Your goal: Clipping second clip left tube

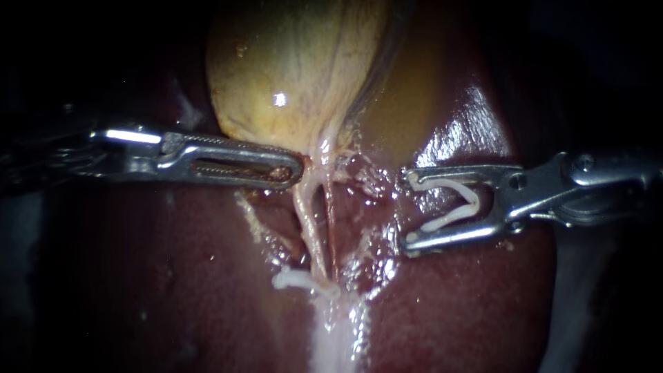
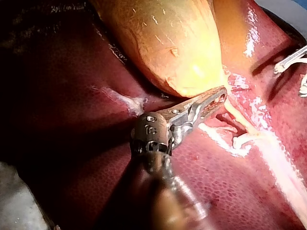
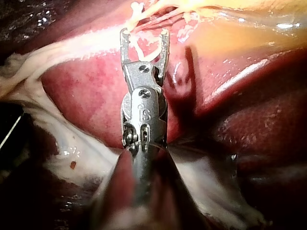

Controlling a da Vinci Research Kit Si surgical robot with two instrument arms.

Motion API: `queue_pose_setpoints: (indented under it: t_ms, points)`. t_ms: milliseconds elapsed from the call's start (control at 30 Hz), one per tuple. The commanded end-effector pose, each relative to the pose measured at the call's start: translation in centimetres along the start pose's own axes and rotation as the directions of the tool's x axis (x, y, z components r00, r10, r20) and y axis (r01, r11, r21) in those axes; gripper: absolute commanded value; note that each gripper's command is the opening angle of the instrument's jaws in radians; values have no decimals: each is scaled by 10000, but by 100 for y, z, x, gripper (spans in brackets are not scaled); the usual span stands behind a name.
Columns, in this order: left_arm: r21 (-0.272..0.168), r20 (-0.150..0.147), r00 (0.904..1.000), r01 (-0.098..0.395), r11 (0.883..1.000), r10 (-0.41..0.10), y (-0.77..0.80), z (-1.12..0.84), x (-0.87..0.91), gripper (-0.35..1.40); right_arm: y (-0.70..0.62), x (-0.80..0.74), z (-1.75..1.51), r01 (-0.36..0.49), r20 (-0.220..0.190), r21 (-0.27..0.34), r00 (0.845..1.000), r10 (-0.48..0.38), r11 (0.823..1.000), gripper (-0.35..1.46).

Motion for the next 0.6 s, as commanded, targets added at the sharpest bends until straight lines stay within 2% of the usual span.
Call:
queue_pose_setpoints:
  t_ms: [33,233,400,600]
  points:
    - [-12,6,10000,8,10000,-8,1,-3,1,-35,0,0,1,-6,1,-12,10000,6,10000,49]
    - [-93,92,9999,108,9999,-107,25,-24,10,-35,-2,1,1,-7,0,-17,10000,7,10000,49]
    - [-191,-64,9998,197,9996,-198,50,-40,17,-35,-3,1,2,-10,-30,-23,10000,10,10000,49]
    - [-234,-108,9998,147,9996,-150,61,-42,16,-35,-5,1,10,2,-31,-64,10000,-2,10000,49]
